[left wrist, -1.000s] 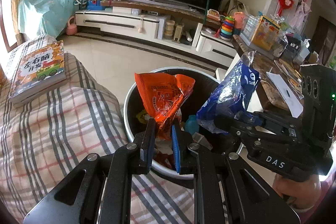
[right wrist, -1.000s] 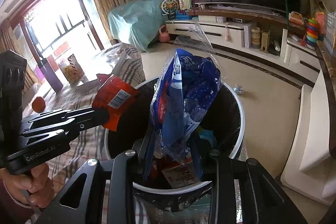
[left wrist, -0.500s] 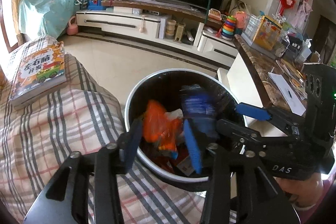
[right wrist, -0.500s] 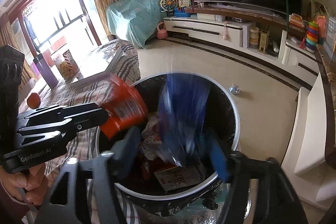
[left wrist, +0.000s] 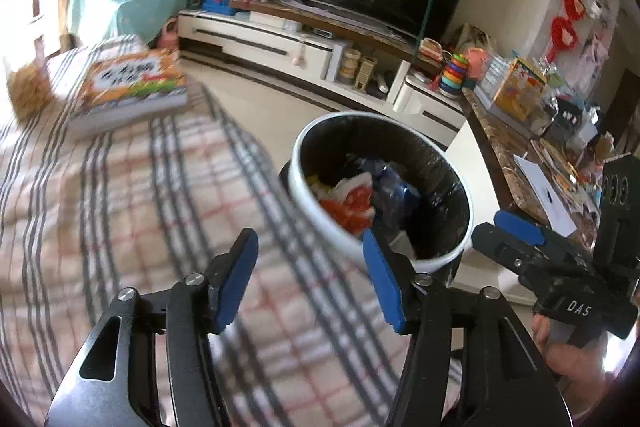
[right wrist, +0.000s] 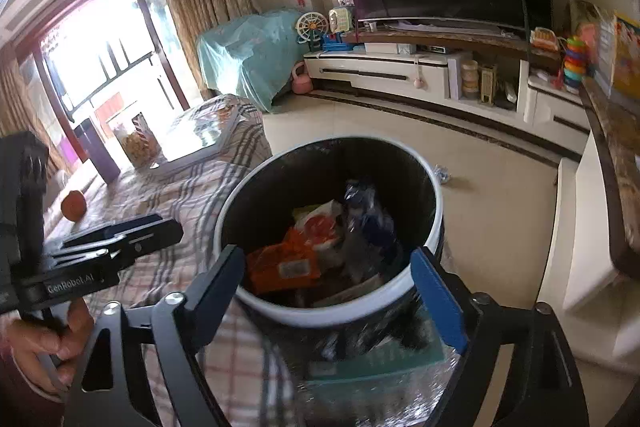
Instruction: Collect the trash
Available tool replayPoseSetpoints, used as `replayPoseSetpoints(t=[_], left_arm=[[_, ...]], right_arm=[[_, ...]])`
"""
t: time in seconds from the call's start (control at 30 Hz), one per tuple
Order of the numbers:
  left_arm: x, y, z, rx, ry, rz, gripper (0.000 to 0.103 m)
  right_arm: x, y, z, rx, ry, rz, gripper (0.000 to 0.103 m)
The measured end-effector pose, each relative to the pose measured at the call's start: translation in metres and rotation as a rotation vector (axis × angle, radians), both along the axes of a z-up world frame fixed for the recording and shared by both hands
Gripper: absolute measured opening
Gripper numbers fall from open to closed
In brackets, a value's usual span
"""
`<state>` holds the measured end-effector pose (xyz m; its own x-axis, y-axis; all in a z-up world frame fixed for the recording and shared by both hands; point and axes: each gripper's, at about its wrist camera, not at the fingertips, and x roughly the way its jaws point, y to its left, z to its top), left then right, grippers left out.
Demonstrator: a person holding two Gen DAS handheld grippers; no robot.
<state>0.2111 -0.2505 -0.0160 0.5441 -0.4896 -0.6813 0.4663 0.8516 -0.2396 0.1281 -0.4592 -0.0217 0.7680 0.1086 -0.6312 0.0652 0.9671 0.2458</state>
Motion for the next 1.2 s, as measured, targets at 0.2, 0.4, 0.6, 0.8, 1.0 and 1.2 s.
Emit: replayPoseSetpoints(t=[0.2, 0.4, 0.6, 0.8, 1.0, 1.2], left_arm=[[-0.027, 0.032, -0.009, -0.013, -0.007, 0.055, 0.064], [-0.049, 0.050, -0.007, -0.001, -0.052, 0.084, 0.069], [-0.072, 0.059, 0.013, 0.010, -0.175, 0.110, 0.087], [-0.092, 0.067, 0.033, 0.030, -0.287, 0.152, 0.099], [-0.113, 0.076, 0.044, 0.051, -0.432, 0.238, 0.103], [-0.127, 0.077, 0.033, 0.103, -0.519, 0.281, 0.103]], right_arm=[[-0.026, 0.017, -0.004, 0.046, -0.032, -0.038, 0.092], [-0.049, 0.029, -0.002, 0.056, -0.087, -0.071, 0.093], [-0.063, 0.035, 0.010, 0.059, -0.140, -0.082, 0.094], [-0.082, 0.041, 0.038, 0.016, -0.249, -0.108, 0.094], [-0.111, 0.061, 0.061, -0.125, -0.426, -0.139, 0.103], [-0.106, 0.073, 0.040, -0.175, -0.406, -0.154, 0.103]])
